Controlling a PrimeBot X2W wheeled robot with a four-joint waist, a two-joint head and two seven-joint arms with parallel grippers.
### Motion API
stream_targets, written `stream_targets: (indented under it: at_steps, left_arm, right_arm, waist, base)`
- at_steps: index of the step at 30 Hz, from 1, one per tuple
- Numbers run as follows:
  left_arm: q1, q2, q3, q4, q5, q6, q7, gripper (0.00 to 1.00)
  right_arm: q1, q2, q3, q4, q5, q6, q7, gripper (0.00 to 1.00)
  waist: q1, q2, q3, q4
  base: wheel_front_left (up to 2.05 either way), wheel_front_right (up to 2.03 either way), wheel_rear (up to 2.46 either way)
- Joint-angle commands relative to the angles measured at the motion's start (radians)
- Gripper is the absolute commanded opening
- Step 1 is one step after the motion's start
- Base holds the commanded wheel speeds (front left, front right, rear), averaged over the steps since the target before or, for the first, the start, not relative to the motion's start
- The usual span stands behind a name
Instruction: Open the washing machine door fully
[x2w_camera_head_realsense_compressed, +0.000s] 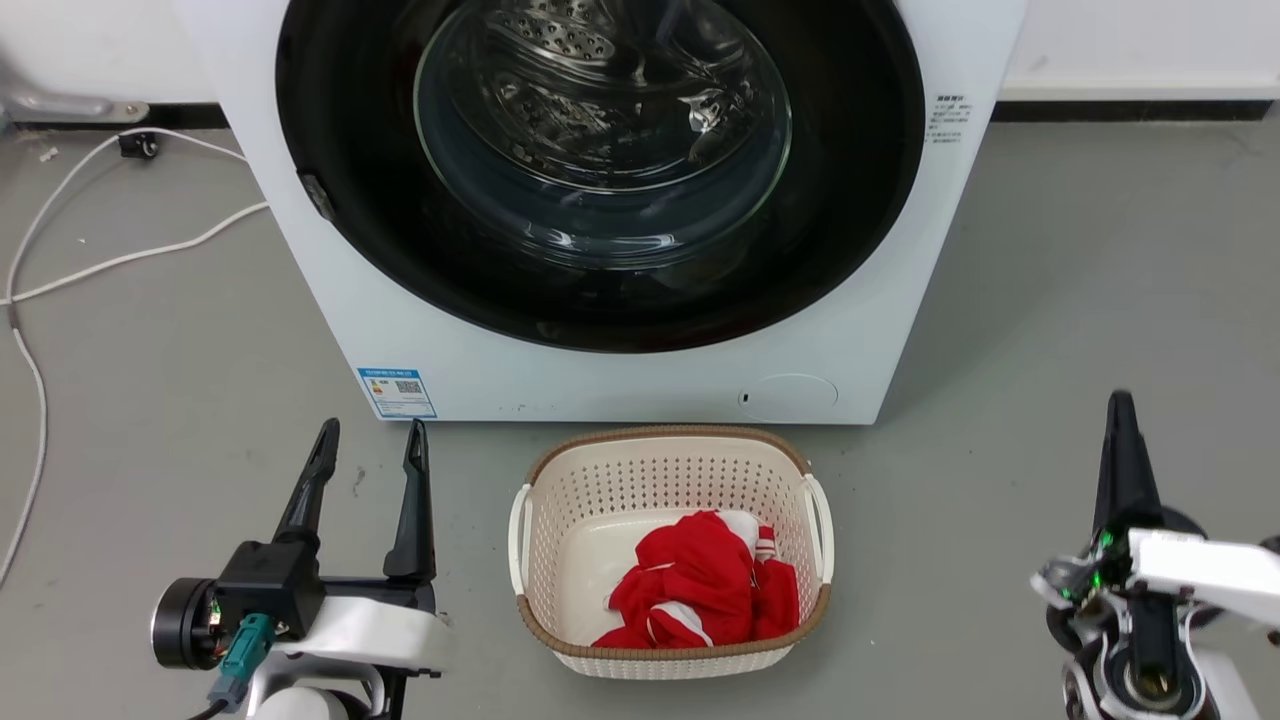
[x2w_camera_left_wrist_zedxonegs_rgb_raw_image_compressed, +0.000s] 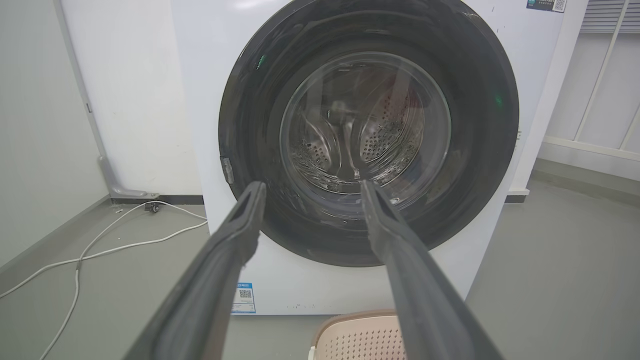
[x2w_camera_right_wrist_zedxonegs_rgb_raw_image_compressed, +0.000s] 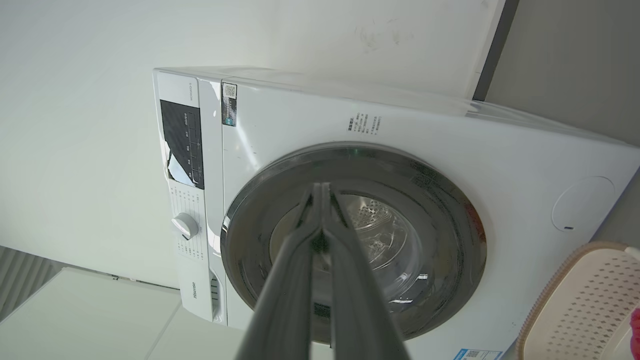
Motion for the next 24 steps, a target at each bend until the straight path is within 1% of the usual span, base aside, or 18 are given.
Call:
stream_targets:
  at_steps: [1,7,11,17,18,24]
  left_arm:
    - [-0.013,-0.001,0.003,-0.007,-0.006,0.004,-0.002,1.00]
    - [-0.053,-0.001,0.015,-0.030,-0.007,-0.006,-0.002,1.00]
    - [-0.087,-0.001,0.025,-0.047,-0.004,-0.012,-0.002,1.00]
    - [-0.124,-0.001,0.033,-0.076,-0.013,-0.021,-0.002,1.00]
    - [-0.148,-0.001,0.029,-0.084,-0.016,-0.027,-0.002,1.00]
    - [-0.187,-0.001,0.028,-0.098,-0.019,-0.032,-0.002,1.00]
  right_arm:
    - [-0.039,0.002,-0.004,0.014,0.028,0.000,0.001,0.00]
    - [-0.200,-0.006,-0.033,0.115,0.154,0.000,0.083,0.00]
    - [-0.346,-0.033,-0.041,0.212,0.209,0.000,0.143,0.00]
    - [-0.588,-0.101,0.003,0.380,0.221,0.000,0.241,0.00]
    - [-0.712,-0.133,0.025,0.465,0.226,0.000,0.292,0.00]
    - [-0.942,-0.185,0.092,0.630,0.200,0.000,0.378,0.00]
  waist:
    - [-0.0001,0.0000,0.015,-0.007]
    - [-0.0001,0.0000,0.081,-0.013]
    - [-0.0001,0.0000,0.136,-0.017]
    - [-0.0001,0.0000,0.216,-0.019]
    - [-0.0001,0.0000,0.252,-0.011]
    - [-0.0001,0.0000,0.308,-0.002]
  base:
    - [0.00,0.00,0.00]
    - [0.00,0.00,0.00]
    - [0.00,0.00,0.00]
    - [0.00,0.00,0.00]
    - [0.00,0.00,0.00]
    - [0.00,0.00,0.00]
